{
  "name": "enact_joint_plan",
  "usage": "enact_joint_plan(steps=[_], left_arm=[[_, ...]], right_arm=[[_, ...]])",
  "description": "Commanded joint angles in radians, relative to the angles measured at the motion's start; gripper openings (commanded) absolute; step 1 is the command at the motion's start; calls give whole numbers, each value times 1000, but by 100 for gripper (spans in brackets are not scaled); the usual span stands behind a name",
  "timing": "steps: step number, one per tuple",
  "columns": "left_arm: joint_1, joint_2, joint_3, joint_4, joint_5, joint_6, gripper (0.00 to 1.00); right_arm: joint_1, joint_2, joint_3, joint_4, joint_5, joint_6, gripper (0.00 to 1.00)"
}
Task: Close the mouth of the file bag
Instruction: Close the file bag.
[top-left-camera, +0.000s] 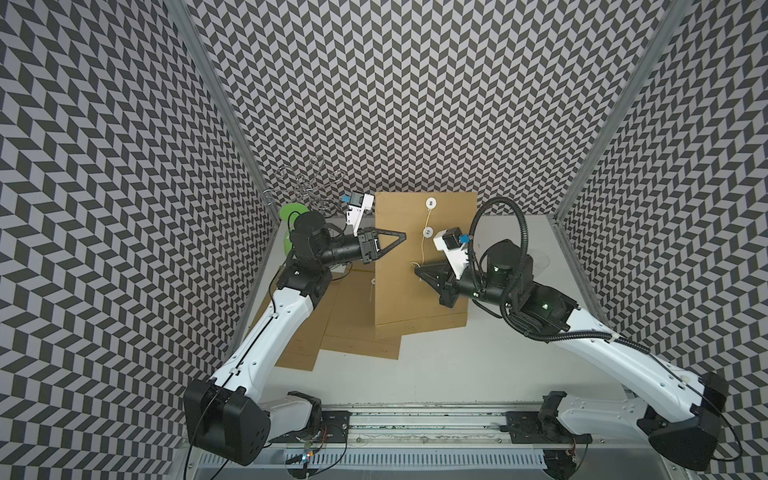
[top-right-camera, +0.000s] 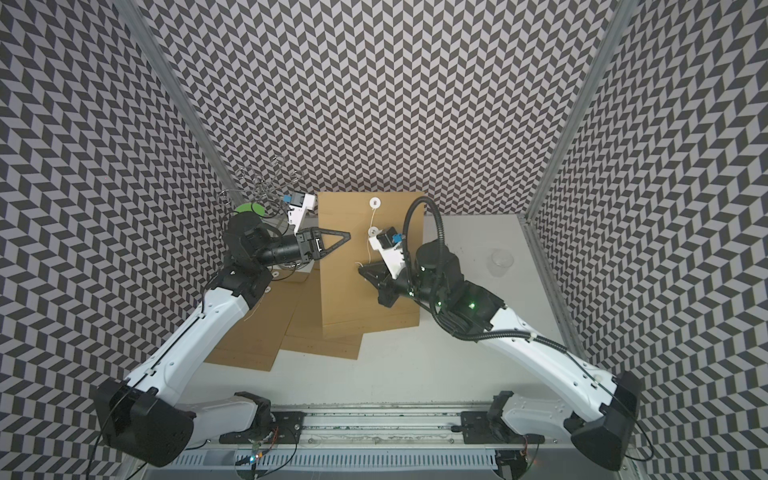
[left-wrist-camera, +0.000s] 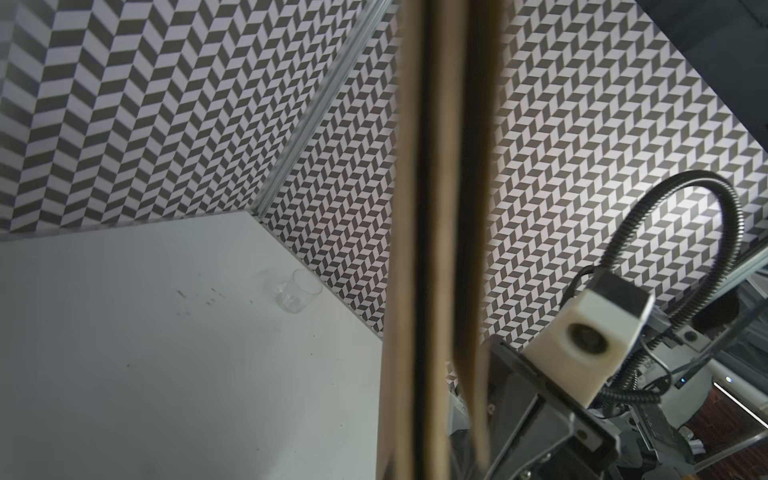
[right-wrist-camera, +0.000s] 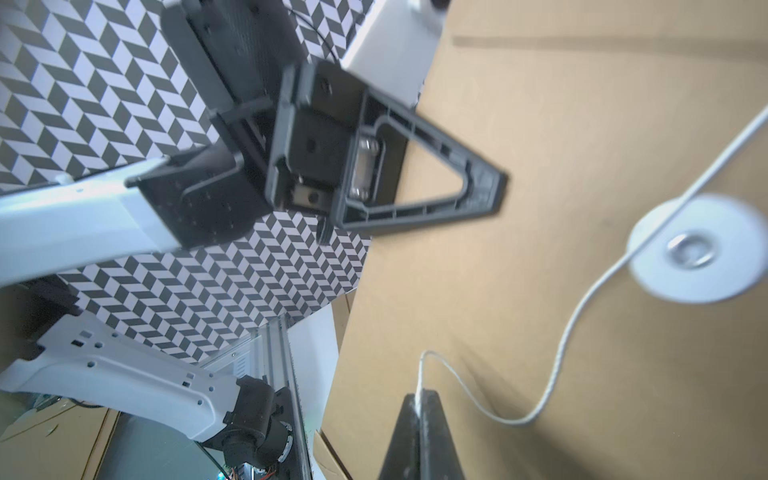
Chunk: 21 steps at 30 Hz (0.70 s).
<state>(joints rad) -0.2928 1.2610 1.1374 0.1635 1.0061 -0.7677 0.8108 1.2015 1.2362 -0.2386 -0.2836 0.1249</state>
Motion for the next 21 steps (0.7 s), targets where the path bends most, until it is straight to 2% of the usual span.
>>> enact_joint_plan(steps=[1, 9, 21], left_arm=[[7, -4, -40, 49, -70, -116, 0], [3, 4, -142, 163, -97, -228, 0], [-34, 17, -254, 286, -98, -304, 0]], right_arm=[[-42, 19, 68, -103, 0, -1, 0], [-48, 175, 348, -347, 134, -50, 0], [-15, 351, 601, -361, 100, -35, 0]])
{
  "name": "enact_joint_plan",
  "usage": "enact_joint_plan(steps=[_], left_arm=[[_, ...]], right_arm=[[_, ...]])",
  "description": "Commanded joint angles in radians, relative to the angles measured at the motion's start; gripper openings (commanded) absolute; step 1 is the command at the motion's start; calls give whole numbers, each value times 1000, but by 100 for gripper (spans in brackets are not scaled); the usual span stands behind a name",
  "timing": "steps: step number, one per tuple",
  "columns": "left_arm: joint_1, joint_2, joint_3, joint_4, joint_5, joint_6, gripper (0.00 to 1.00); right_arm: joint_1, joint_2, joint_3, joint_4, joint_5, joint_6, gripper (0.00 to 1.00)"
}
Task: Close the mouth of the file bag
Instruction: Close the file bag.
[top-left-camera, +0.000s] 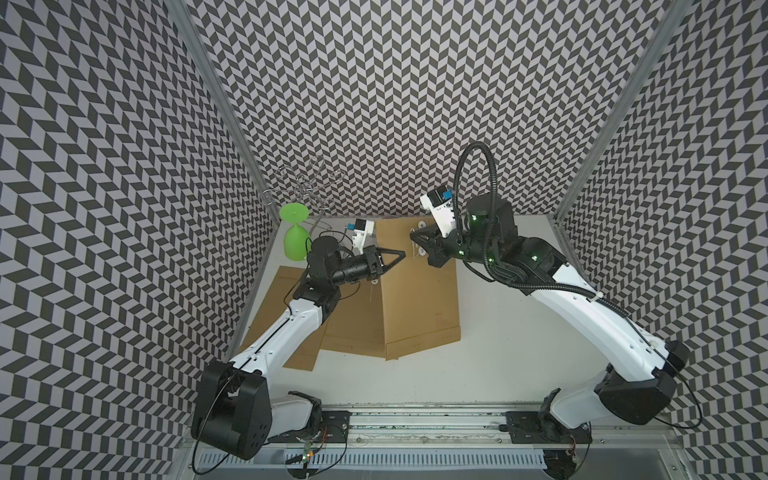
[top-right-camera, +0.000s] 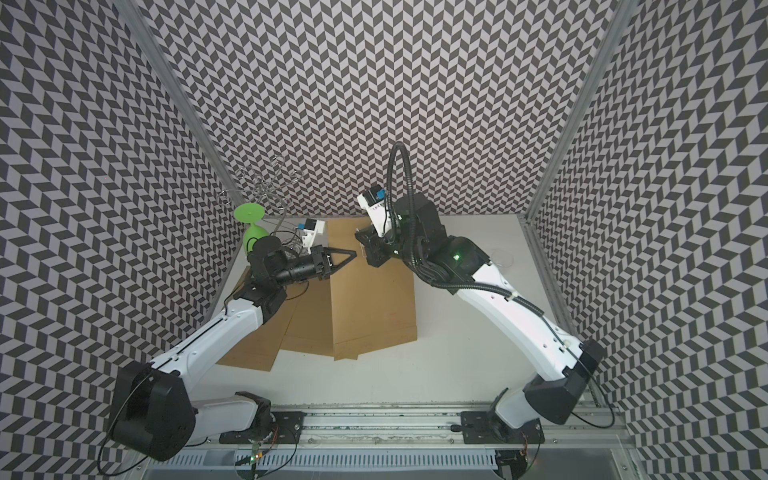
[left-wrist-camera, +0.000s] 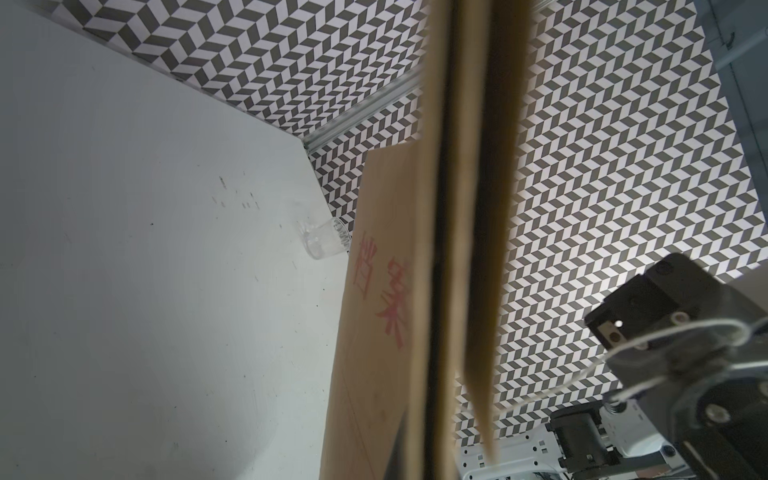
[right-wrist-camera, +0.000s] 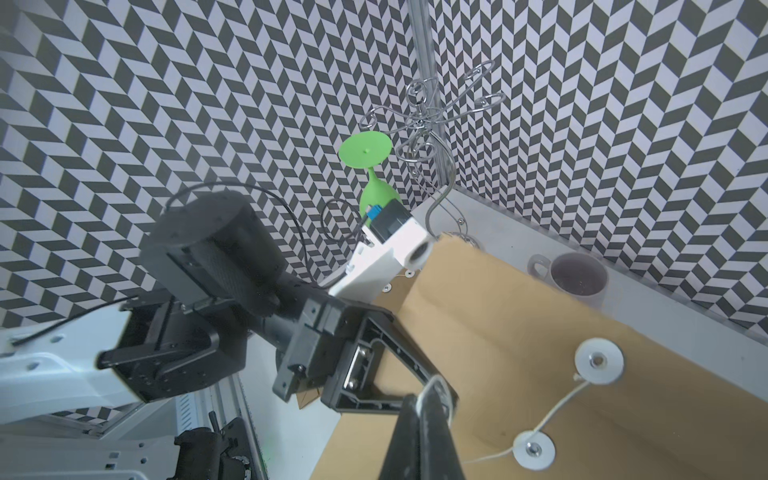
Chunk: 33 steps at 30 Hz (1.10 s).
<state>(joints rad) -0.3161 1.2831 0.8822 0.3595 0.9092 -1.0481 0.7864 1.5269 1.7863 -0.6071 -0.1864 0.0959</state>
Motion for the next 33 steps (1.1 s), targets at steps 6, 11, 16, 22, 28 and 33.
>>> enact_joint_plan(steps=[6, 11, 16, 22, 28, 33], left_arm=[[-16, -13, -17, 136, 4, -62, 0], [-11, -17, -20, 159, 9, -78, 0], [34, -26, -5, 167, 34, -85, 0], [50, -31, 9, 185, 50, -101, 0], [64, -36, 13, 194, 57, -110, 0], [75, -36, 32, 199, 65, -116, 0]], right_arm=[[23, 78, 94, 19, -24, 1, 0], [22, 71, 56, 42, -50, 16, 0], [-6, 11, -37, 66, -73, 39, 0], [-52, -61, -153, 100, -124, 71, 0], [-90, -109, -223, 118, -151, 88, 0], [-120, -136, -274, 122, -166, 93, 0]])
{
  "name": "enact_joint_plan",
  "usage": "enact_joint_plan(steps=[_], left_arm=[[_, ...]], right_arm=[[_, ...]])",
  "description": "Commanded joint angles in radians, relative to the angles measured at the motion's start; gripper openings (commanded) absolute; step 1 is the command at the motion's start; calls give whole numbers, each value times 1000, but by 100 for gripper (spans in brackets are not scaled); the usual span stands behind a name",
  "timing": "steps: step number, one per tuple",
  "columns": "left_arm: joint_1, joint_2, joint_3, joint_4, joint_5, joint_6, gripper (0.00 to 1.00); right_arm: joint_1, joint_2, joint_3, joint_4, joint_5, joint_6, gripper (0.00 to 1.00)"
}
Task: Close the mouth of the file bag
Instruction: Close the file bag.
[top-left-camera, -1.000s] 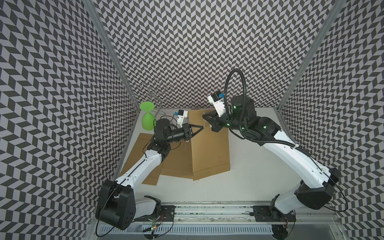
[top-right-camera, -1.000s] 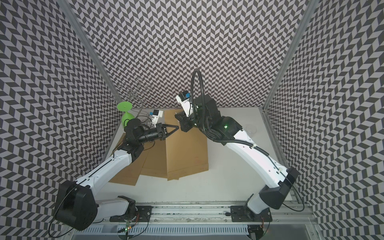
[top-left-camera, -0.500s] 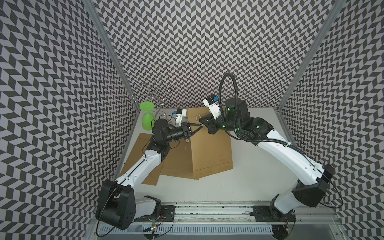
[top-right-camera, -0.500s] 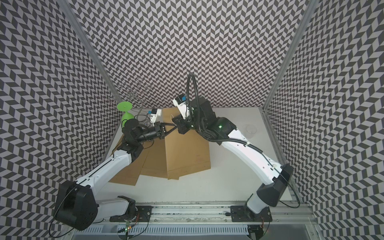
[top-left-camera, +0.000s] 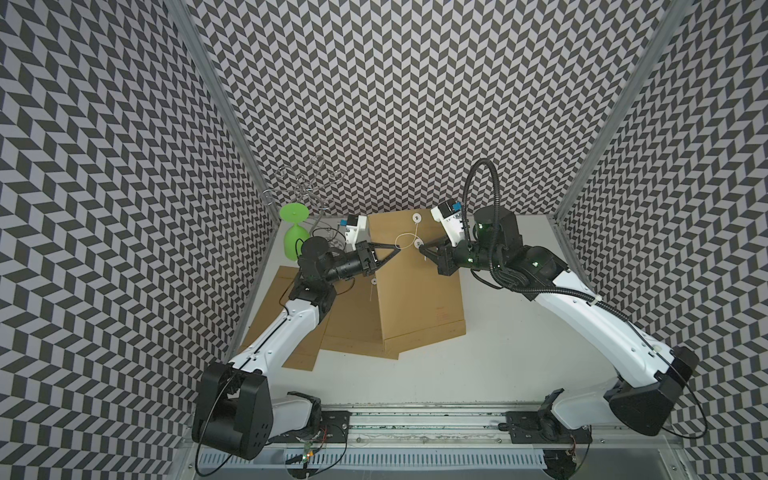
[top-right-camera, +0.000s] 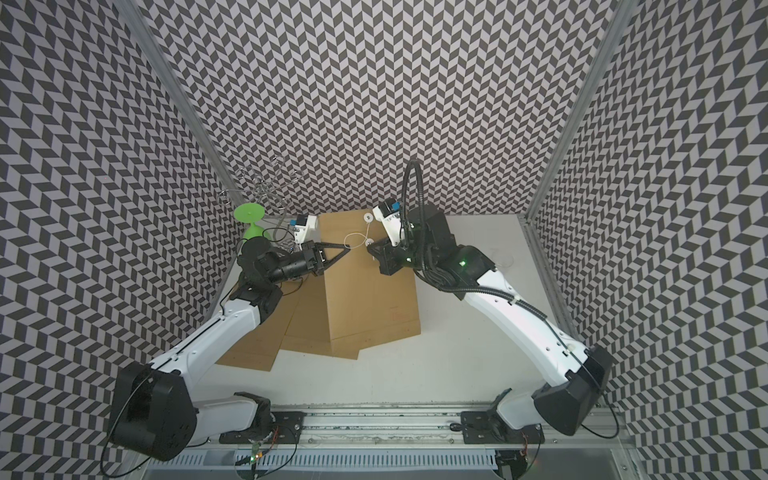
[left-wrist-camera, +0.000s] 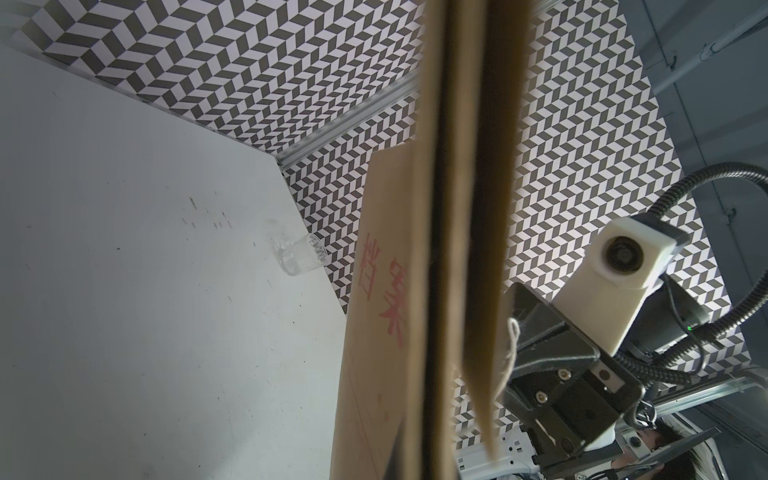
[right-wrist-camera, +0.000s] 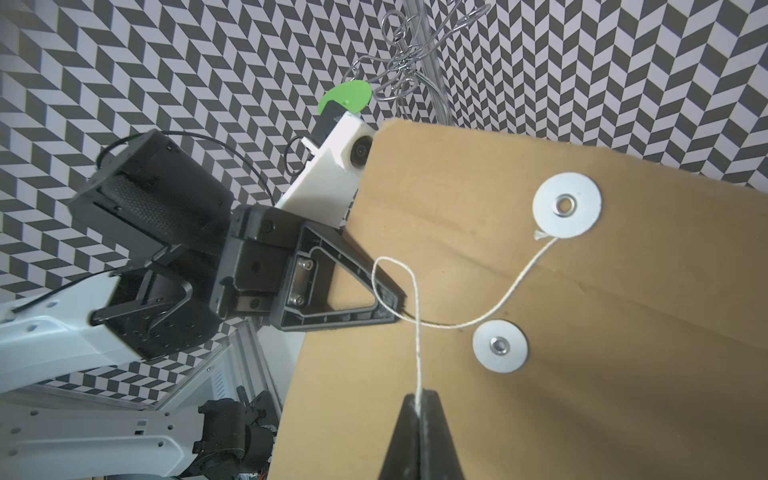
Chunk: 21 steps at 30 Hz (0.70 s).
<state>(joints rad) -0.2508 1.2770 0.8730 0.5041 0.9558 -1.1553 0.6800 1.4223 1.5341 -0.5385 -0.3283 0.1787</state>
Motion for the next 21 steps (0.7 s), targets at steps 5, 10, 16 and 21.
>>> enact_joint_plan(steps=[5, 10, 16, 21], left_arm=[[22, -26, 63, 79, 31, -32, 0], [28, -27, 79, 117, 52, -65, 0], [28, -37, 87, 129, 64, -74, 0], [27, -40, 90, 139, 72, -80, 0]], right_arm=[[-42, -51, -63, 56, -28, 16, 0], [-81, -68, -92, 60, -40, 17, 0], [-109, -76, -113, 72, -53, 21, 0], [-124, -75, -114, 71, -54, 21, 0]])
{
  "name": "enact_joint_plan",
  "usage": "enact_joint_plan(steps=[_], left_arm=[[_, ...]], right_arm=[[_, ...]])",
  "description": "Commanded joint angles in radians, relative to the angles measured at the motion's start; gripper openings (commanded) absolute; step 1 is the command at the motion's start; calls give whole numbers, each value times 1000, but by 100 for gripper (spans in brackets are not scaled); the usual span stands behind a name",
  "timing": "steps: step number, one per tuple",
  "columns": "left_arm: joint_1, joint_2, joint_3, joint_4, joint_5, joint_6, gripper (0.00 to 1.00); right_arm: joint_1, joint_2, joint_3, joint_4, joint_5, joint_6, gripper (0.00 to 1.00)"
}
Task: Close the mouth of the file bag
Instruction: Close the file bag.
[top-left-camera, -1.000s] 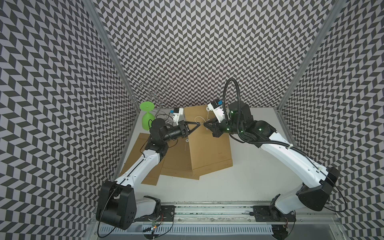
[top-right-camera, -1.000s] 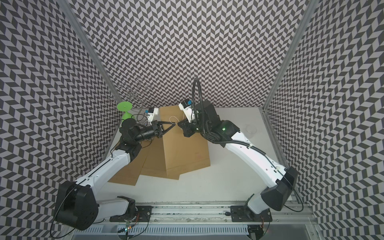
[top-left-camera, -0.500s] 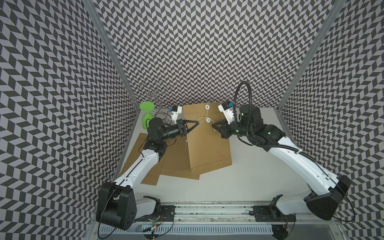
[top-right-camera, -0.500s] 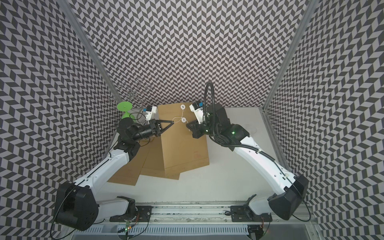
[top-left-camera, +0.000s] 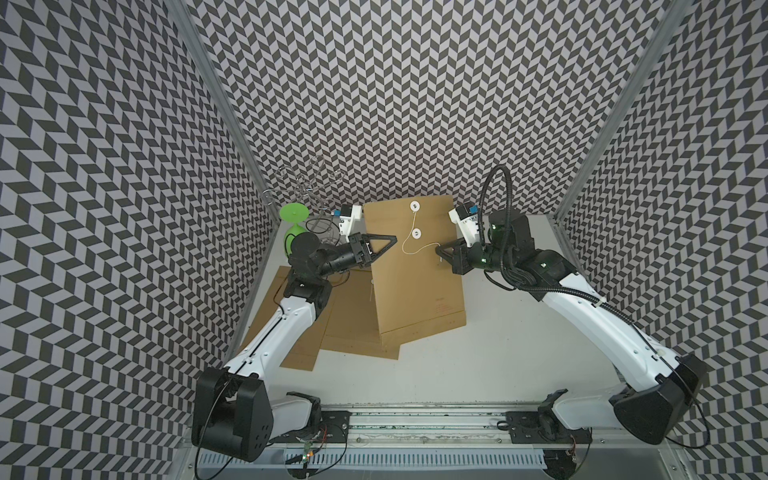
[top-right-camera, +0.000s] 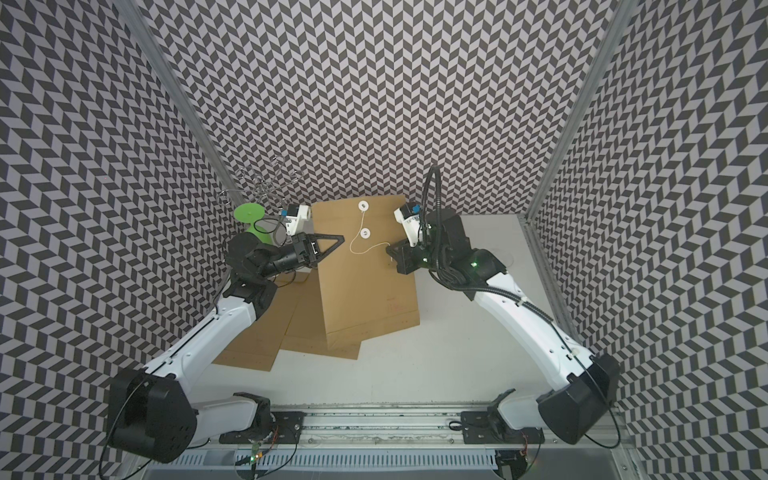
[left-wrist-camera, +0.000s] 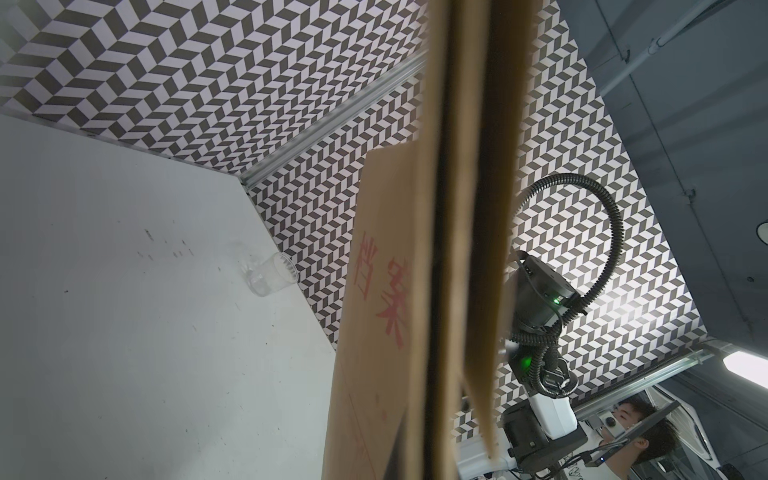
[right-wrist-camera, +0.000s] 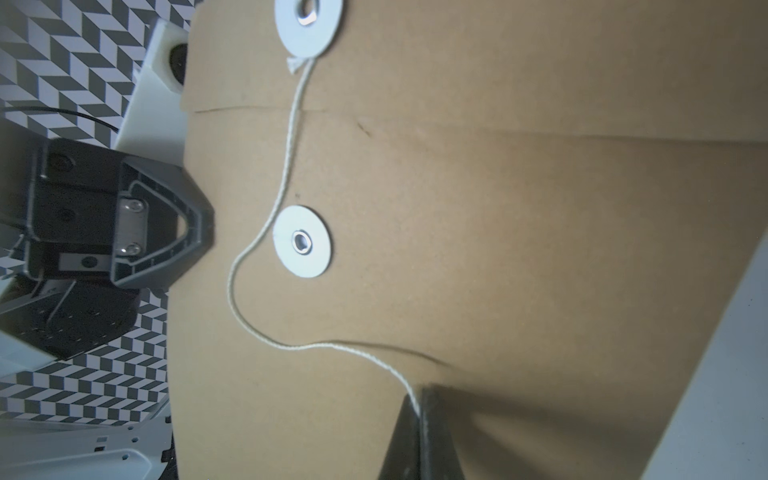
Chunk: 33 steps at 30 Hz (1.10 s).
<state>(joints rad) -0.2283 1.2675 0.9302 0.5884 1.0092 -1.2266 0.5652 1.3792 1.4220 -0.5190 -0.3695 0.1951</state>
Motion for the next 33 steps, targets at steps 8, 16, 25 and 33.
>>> enact_joint_plan(steps=[8, 16, 25, 33], left_arm=[[4, -37, 38, 83, 39, -23, 0], [3, -39, 37, 160, 55, -67, 0], [-8, -35, 53, 211, 80, -97, 0], [-14, -39, 63, 259, 97, -127, 0]], right_arm=[[-52, -36, -10, 52, -19, 5, 0], [-82, -35, -13, 50, -23, 8, 0], [-103, -24, -13, 58, -10, 13, 0], [-111, -5, 13, 63, 27, 21, 0]])
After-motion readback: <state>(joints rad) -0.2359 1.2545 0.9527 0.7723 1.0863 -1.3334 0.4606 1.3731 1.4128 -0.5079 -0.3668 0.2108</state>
